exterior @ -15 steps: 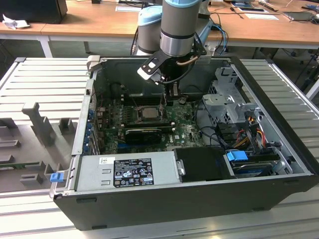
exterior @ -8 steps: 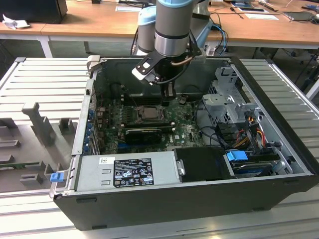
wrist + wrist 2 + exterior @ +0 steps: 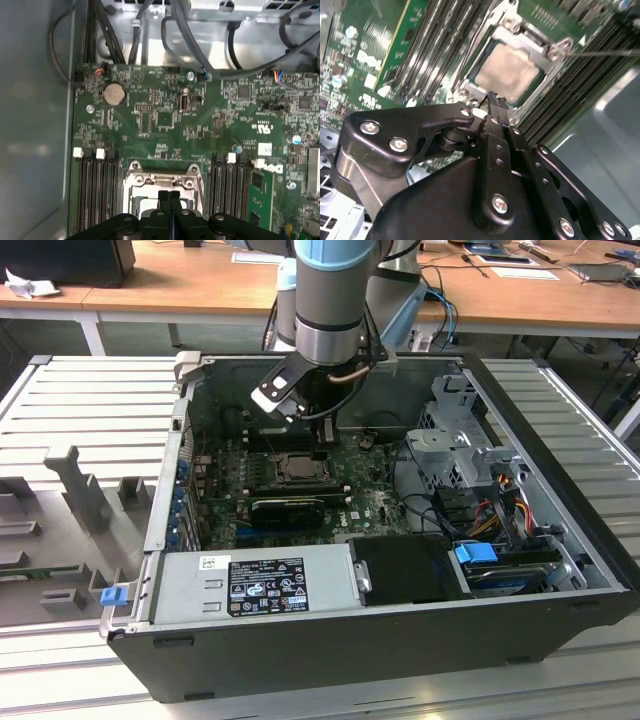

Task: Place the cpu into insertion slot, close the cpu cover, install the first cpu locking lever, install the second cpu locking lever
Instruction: 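Close the cpu cover, then install the first cpu locking lever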

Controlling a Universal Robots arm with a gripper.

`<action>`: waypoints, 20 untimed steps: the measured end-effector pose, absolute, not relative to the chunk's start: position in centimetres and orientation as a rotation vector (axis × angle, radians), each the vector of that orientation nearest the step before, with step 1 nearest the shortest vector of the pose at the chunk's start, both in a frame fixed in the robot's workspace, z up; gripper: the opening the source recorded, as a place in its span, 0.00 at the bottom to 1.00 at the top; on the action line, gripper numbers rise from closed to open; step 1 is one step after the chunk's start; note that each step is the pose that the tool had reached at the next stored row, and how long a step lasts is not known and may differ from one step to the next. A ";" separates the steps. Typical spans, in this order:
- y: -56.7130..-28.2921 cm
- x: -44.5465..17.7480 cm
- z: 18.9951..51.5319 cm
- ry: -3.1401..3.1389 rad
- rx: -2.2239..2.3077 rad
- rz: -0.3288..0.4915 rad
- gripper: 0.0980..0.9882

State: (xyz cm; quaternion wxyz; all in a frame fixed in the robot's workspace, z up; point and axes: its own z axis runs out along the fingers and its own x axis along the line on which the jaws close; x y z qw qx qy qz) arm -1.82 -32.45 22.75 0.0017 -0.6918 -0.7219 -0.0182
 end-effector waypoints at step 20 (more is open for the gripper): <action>-32.5 -3.6 24.4 -2.266 -2.172 -0.055 0.01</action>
